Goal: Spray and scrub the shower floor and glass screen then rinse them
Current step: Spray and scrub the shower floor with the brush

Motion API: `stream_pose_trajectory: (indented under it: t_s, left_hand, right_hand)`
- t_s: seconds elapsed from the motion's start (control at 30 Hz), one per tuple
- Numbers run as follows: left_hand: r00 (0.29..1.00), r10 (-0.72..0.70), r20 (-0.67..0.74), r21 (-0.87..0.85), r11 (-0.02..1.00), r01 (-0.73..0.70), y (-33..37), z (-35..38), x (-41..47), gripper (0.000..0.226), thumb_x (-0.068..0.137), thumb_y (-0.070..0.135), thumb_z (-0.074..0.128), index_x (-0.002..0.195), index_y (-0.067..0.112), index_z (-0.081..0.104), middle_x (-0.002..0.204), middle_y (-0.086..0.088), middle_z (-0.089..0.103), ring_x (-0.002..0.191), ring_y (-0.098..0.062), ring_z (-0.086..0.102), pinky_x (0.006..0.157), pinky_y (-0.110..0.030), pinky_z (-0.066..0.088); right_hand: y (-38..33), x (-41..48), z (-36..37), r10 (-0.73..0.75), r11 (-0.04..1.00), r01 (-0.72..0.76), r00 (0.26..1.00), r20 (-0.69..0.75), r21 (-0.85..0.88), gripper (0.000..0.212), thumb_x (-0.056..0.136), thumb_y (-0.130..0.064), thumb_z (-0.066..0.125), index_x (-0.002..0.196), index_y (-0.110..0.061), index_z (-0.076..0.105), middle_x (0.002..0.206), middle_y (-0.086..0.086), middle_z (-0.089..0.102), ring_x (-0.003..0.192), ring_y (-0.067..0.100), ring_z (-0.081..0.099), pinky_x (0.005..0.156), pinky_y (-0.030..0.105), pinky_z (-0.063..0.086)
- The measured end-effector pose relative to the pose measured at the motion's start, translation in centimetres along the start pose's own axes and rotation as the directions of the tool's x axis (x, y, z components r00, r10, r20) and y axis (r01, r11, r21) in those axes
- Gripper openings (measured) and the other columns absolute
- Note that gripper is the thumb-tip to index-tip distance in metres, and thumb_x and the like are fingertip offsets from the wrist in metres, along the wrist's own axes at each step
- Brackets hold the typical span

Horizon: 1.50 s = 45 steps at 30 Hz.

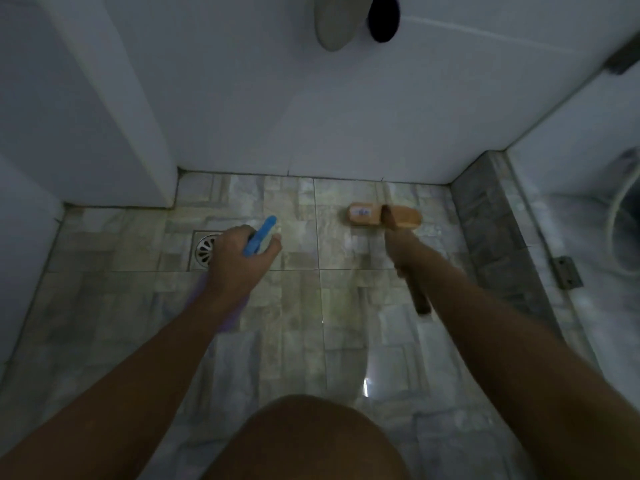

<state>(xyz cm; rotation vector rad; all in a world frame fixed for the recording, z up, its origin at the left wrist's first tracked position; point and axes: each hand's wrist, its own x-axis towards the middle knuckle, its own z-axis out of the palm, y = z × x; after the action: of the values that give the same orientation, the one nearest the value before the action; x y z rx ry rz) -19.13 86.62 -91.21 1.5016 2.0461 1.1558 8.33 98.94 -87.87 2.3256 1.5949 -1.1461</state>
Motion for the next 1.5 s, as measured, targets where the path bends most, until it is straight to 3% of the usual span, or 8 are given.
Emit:
stream_pose_trajectory:
  t_s: [0.13, 0.27, 0.53, 0.8, 1.0, 1.1, 1.33, 1.5]
  left_hand:
    - [0.998, 0.034, 0.057, 0.024, 0.999, -0.036, 0.9, 2.0, 0.2, 0.048, 0.081, 0.045, 0.072, 0.06, 0.006, 0.053, 0.052, -0.008, 0.051, 0.045, -0.025, 0.048, 0.048, -0.033, 0.04]
    - [0.994, 0.067, 0.089, -0.052, 0.997, -0.063, 1.9, 3.2, 0.9, 0.047, 0.08, 0.042, 0.067, 0.054, 0.007, 0.05, 0.048, -0.006, 0.049, 0.042, -0.025, 0.047, 0.046, -0.035, 0.041]
    - [0.976, 0.12, 0.179, -0.128, 0.987, -0.098, 4.3, 6.2, 2.4, 0.051, 0.078, 0.05, 0.069, 0.055, 0.007, 0.051, 0.049, -0.004, 0.048, 0.043, -0.016, 0.041, 0.048, -0.031, 0.041]
    - [0.994, 0.094, -0.06, -0.197, 0.975, -0.104, 3.2, 5.7, 3.4, 0.042, 0.09, 0.032, 0.071, 0.061, 0.006, 0.054, 0.053, -0.01, 0.05, 0.045, -0.026, 0.047, 0.047, -0.031, 0.038]
    - [0.992, 0.076, -0.104, -0.198, 0.976, -0.095, 3.6, 6.6, 2.6, 0.04, 0.093, 0.032, 0.067, 0.064, 0.011, 0.051, 0.054, 0.001, 0.043, 0.045, -0.005, 0.035, 0.048, -0.015, 0.029]
    - [0.993, 0.09, -0.076, -0.188, 0.977, -0.103, 3.8, 6.9, 2.6, 0.042, 0.095, 0.036, 0.065, 0.064, 0.012, 0.049, 0.056, 0.0, 0.043, 0.047, -0.012, 0.035, 0.048, -0.02, 0.03]
    - [0.993, 0.037, -0.108, -0.243, 0.968, -0.063, 3.0, 6.2, 4.8, 0.045, 0.098, 0.032, 0.064, 0.064, 0.003, 0.054, 0.055, -0.01, 0.046, 0.046, -0.018, 0.04, 0.044, -0.029, 0.033]
    - [0.993, 0.022, -0.119, -0.244, 0.968, -0.051, 2.5, 6.2, 5.2, 0.049, 0.097, 0.035, 0.064, 0.066, -0.001, 0.055, 0.056, -0.016, 0.049, 0.046, -0.032, 0.046, 0.044, -0.037, 0.038]
  right_hand:
    - [-2.3, 1.8, -0.6, 0.004, 1.0, -0.004, 1.0, 0.012, -0.028, 0.025, 0.102, -0.018, 0.04, 0.104, 0.001, 0.056, 0.085, 0.016, 0.06, 0.068, 0.027, 0.056, 0.061, 0.035, 0.051]
    - [3.2, -2.0, 2.2, -0.02, 0.994, 0.022, 1.0, 0.014, -0.106, 0.048, 0.104, -0.049, 0.032, 0.106, -0.007, 0.055, 0.096, 0.014, 0.062, 0.069, 0.026, 0.058, 0.052, 0.033, 0.05]
    - [4.9, -1.9, -0.4, 0.081, 0.997, -0.081, 0.997, 0.018, -0.016, 0.042, 0.104, -0.046, 0.033, 0.109, -0.009, 0.051, 0.088, 0.014, 0.059, 0.062, 0.024, 0.055, 0.049, 0.03, 0.049]
    - [9.1, -2.8, -1.7, 0.122, 0.99, -0.121, 0.992, 0.018, -0.077, 0.042, 0.105, -0.049, 0.031, 0.104, -0.011, 0.05, 0.086, 0.011, 0.059, 0.062, 0.023, 0.056, 0.047, 0.03, 0.047]
    - [2.4, 4.5, -5.6, 0.055, 0.996, -0.061, 0.994, -0.091, -0.065, 0.023, 0.104, -0.015, 0.04, 0.114, 0.003, 0.051, 0.085, 0.017, 0.055, 0.061, 0.029, 0.055, 0.043, 0.034, 0.046]
    - [-2.5, 6.4, -5.6, -0.022, 1.0, 0.024, 0.995, -0.095, 0.02, 0.048, 0.1, -0.007, 0.044, 0.147, -0.004, 0.035, 0.105, 0.021, 0.056, 0.072, 0.03, 0.059, 0.042, 0.035, 0.047]
    - [2.2, 5.6, -3.7, -0.051, 0.994, 0.047, 0.998, -0.039, -0.094, 0.04, 0.103, -0.048, 0.033, 0.109, -0.013, 0.05, 0.088, 0.011, 0.058, 0.063, 0.024, 0.053, 0.052, 0.031, 0.048]
    - [4.9, 8.3, -8.9, 0.006, 0.994, -0.017, 0.995, -0.098, -0.111, 0.046, 0.107, -0.027, 0.037, 0.143, 0.001, 0.038, 0.145, 0.018, 0.046, 0.097, 0.033, 0.061, 0.078, 0.036, 0.049]
